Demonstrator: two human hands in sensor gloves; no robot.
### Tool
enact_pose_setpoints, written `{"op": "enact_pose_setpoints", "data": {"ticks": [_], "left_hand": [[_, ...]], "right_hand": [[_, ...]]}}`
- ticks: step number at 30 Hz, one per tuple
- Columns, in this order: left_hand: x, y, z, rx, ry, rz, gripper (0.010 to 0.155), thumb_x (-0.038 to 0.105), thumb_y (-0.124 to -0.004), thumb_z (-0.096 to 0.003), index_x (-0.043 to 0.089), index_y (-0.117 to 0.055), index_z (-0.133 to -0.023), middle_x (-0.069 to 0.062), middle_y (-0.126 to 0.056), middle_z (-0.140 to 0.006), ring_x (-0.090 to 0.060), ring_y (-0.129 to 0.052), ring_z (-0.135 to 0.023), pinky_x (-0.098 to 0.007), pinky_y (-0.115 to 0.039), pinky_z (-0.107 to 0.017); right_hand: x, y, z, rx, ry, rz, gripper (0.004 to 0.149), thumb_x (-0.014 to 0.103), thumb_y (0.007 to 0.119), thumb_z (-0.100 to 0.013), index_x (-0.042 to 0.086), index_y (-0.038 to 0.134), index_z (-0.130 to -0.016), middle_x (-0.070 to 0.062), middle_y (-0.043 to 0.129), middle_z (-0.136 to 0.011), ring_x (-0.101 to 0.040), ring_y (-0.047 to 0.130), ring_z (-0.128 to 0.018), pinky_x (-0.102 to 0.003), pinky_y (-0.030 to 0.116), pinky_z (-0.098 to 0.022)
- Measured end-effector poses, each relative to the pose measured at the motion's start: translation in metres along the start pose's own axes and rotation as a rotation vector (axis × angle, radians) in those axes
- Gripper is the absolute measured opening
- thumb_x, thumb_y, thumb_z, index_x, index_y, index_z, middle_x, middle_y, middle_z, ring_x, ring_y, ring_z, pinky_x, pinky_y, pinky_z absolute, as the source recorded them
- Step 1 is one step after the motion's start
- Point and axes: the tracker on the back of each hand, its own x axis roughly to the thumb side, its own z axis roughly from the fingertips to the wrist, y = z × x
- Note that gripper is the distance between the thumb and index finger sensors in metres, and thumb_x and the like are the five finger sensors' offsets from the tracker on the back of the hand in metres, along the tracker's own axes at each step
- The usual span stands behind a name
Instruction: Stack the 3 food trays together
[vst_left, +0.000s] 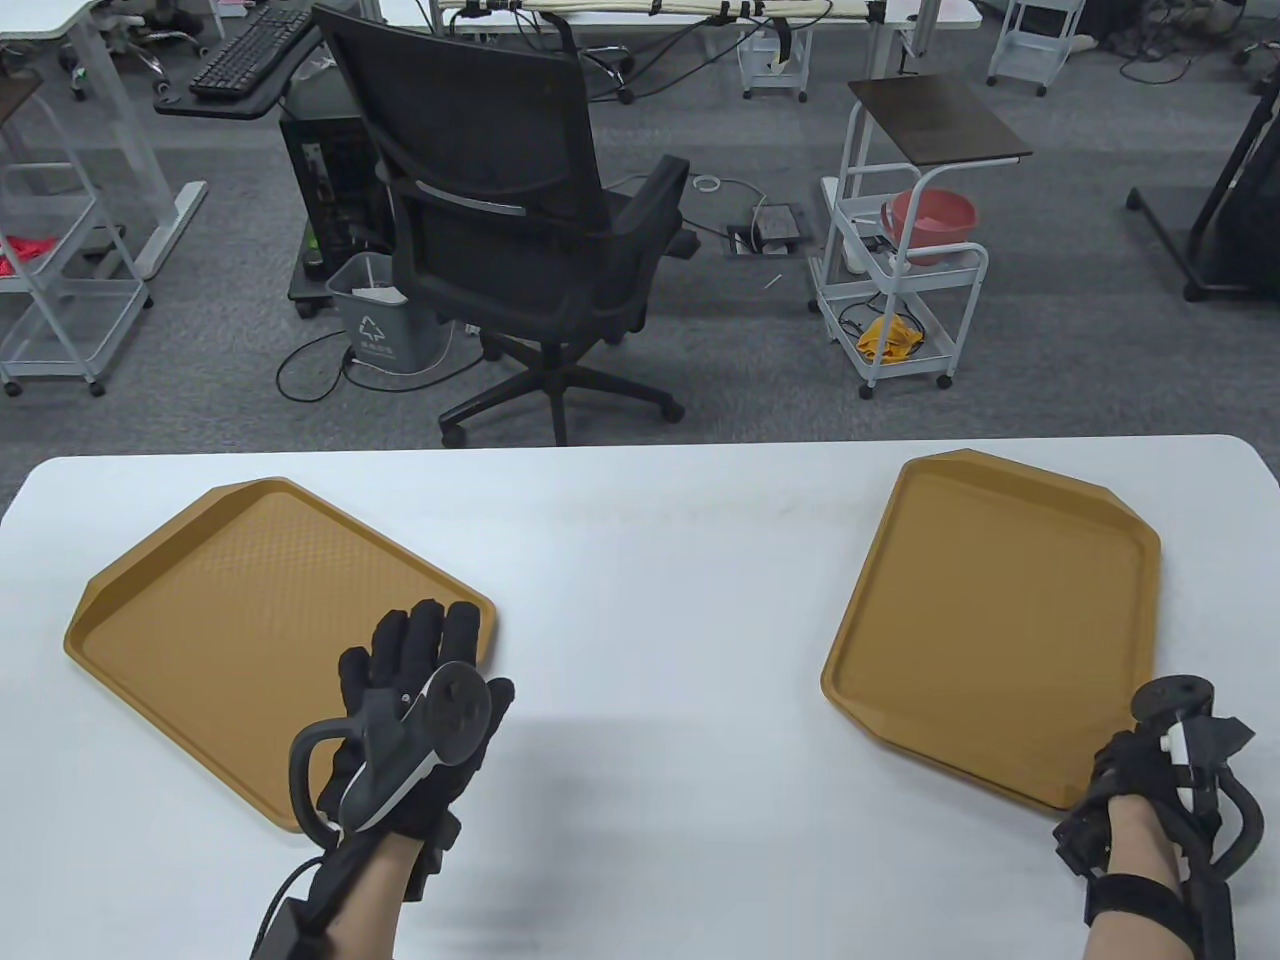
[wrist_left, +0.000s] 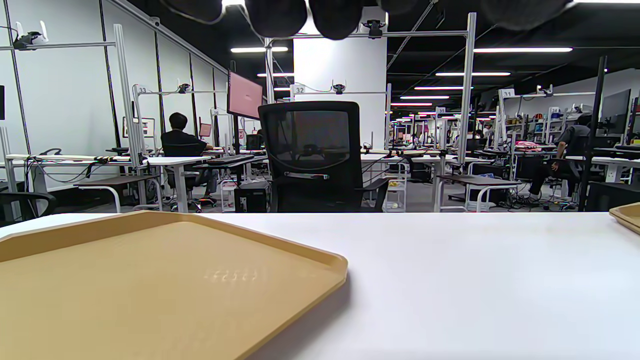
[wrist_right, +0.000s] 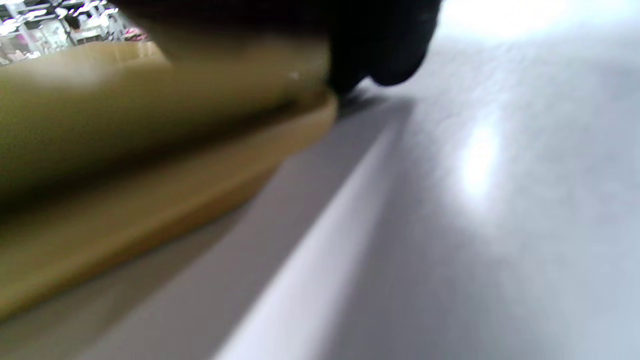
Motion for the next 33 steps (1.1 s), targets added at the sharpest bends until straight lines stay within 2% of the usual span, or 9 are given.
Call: {"op": "enact_pose_setpoints", "data": {"ticks": [6,8,11,16,17,19,24,27,33], "left_hand": [[0.002,0.001,0.001,0.002,-0.005,-0.003,0.077,0.069,-0.057,-0.0491,0.04,-0.028,-0.115,0.004,-0.035,-0.127,-0.033,-0.044,-0.121,-0.062,-0.043,-0.085],[0.001,0.001,0.001,0.003,-0.005,-0.003,0.077,0.069,-0.057,-0.0491,0.04,-0.028,-0.115,0.004,-0.035,-0.127,-0.032,-0.044,-0.121,-0.063,-0.043,-0.085],[0.0,0.001,0.0,0.004,-0.005,0.005,0.077,0.068,-0.057,-0.0492,0.04,-0.028,-0.115,0.005,-0.035,-0.127,-0.032,-0.044,-0.122,-0.062,-0.042,-0.085],[-0.001,0.002,0.001,0.012,-0.005,0.015,0.077,0.068,-0.057,-0.0492,0.04,-0.028,-0.115,0.005,-0.035,-0.127,-0.032,-0.044,-0.122,-0.062,-0.042,-0.085],[-0.001,0.002,0.001,0.013,-0.006,0.015,0.077,0.068,-0.057,-0.0491,0.04,-0.028,-0.115,0.005,-0.035,-0.127,-0.032,-0.044,-0.122,-0.062,-0.042,-0.085],[-0.001,0.003,0.002,0.022,-0.007,0.017,0.077,0.068,-0.057,-0.0491,0.04,-0.028,-0.115,0.005,-0.036,-0.127,-0.031,-0.044,-0.122,-0.062,-0.042,-0.085],[-0.001,0.004,0.002,0.034,-0.01,0.022,0.077,0.068,-0.057,-0.0491,0.04,-0.028,-0.115,0.005,-0.036,-0.127,-0.031,-0.046,-0.121,-0.062,-0.043,-0.085],[0.0,0.003,0.003,0.041,-0.012,0.023,0.077,0.068,-0.057,-0.0491,0.04,-0.028,-0.115,0.005,-0.037,-0.127,-0.031,-0.047,-0.121,-0.062,-0.044,-0.085],[0.002,-0.002,0.001,0.035,-0.006,-0.001,0.077,0.069,-0.057,-0.0491,0.04,-0.028,-0.115,0.005,-0.038,-0.127,-0.031,-0.048,-0.121,-0.061,-0.046,-0.085]], "right_hand": [[0.008,0.001,0.009,-0.053,-0.064,0.063,0.065,0.042,0.066,-0.057,0.024,0.037,-0.113,-0.016,0.039,-0.115,-0.038,0.059,-0.099,-0.051,0.055,-0.077],[0.02,-0.005,0.02,-0.075,-0.145,0.071,0.067,0.044,0.065,-0.057,0.023,0.036,-0.113,-0.018,0.038,-0.115,-0.043,0.053,-0.102,-0.055,0.05,-0.077],[0.049,-0.018,0.048,-0.092,-0.319,0.09,0.068,0.046,0.064,-0.056,0.021,0.035,-0.113,-0.02,0.036,-0.116,-0.047,0.046,-0.105,-0.058,0.046,-0.077],[0.102,-0.041,0.125,-0.099,-0.705,0.006,0.071,0.046,0.064,-0.056,0.019,0.032,-0.113,-0.022,0.032,-0.116,-0.052,0.034,-0.106,-0.062,0.04,-0.076],[0.106,-0.043,0.133,-0.099,-0.736,-0.002,0.071,0.047,0.064,-0.057,0.019,0.031,-0.113,-0.023,0.032,-0.117,-0.053,0.033,-0.106,-0.062,0.039,-0.076],[0.122,-0.049,0.173,-0.102,-0.886,-0.029,0.072,0.047,0.064,-0.057,0.019,0.03,-0.114,-0.023,0.03,-0.117,-0.054,0.029,-0.107,-0.063,0.037,-0.076],[0.136,-0.049,0.232,-0.152,-1.086,-0.077,0.073,0.048,0.064,-0.057,0.018,0.029,-0.114,-0.023,0.03,-0.118,-0.053,0.027,-0.107,-0.064,0.036,-0.076],[0.138,-0.042,0.25,-0.19,-1.156,-0.093,0.073,0.048,0.064,-0.057,0.018,0.032,-0.114,-0.023,0.032,-0.118,-0.054,0.029,-0.108,-0.064,0.037,-0.076],[0.139,-0.042,0.261,-0.189,-1.202,-0.068,0.073,0.048,0.064,-0.057,0.018,0.032,-0.114,-0.024,0.033,-0.118,-0.055,0.029,-0.107,-0.065,0.037,-0.076]]}}
